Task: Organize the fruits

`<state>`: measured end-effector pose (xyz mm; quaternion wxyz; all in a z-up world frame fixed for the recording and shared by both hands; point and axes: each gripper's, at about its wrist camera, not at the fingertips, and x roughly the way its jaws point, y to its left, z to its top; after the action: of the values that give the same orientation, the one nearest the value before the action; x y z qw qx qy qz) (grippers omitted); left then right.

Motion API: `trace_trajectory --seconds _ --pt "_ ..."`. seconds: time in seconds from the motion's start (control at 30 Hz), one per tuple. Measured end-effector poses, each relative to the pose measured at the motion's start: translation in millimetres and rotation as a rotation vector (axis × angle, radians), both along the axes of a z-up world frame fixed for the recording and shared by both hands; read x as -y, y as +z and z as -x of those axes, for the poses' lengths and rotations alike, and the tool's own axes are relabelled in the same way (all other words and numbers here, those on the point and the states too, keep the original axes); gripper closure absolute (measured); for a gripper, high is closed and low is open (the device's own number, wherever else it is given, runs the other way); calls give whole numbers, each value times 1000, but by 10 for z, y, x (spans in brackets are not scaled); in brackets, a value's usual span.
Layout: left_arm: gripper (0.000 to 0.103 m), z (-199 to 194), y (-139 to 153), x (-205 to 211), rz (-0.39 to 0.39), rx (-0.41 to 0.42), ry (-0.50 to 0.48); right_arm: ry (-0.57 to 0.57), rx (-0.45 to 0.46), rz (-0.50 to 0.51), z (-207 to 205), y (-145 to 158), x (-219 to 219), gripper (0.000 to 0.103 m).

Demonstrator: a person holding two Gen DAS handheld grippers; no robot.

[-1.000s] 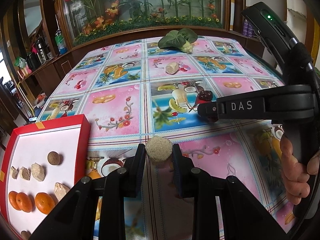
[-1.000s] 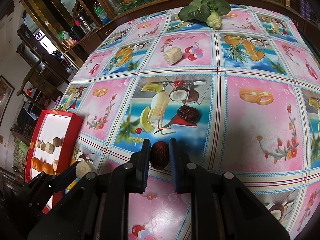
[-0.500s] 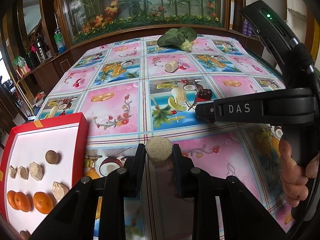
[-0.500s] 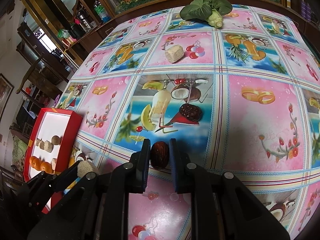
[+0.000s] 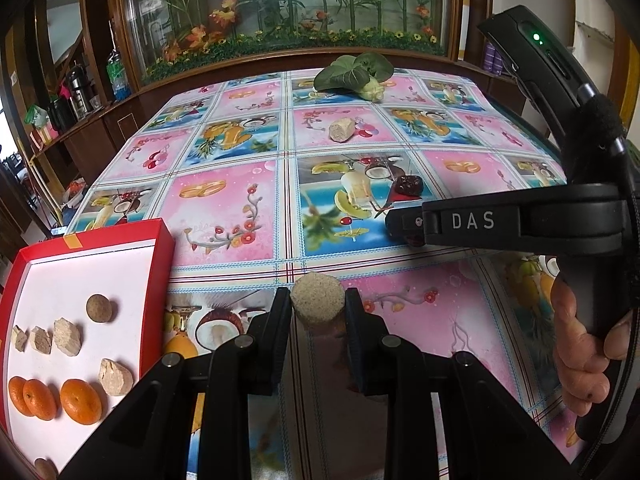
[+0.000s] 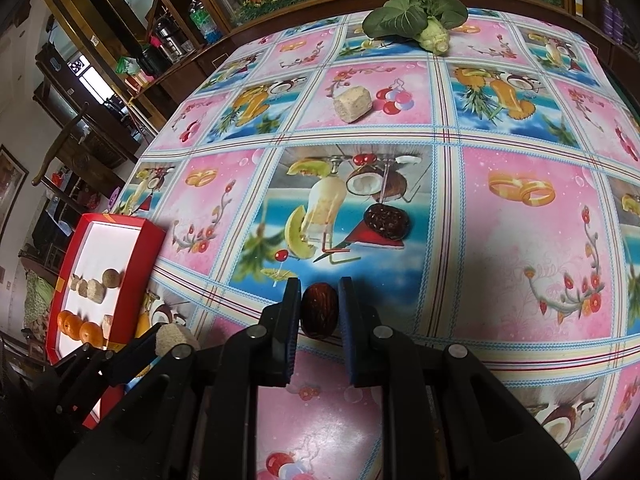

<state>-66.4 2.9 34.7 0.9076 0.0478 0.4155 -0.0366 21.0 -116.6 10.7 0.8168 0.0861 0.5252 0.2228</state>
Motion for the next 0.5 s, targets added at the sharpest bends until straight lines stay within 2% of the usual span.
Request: trace_trajectory --seconds 0.23,0.4,0.5 --pt "77 70 104 -90 33 24 2 3 32 -10 48 19 -51 82" --pt "77 239 283 -335 63 69 20 22 78 -96 155 116 -119 82" --pt "77 399 377 -635 71 97 71 63 110 -165 296 203 -260 82"
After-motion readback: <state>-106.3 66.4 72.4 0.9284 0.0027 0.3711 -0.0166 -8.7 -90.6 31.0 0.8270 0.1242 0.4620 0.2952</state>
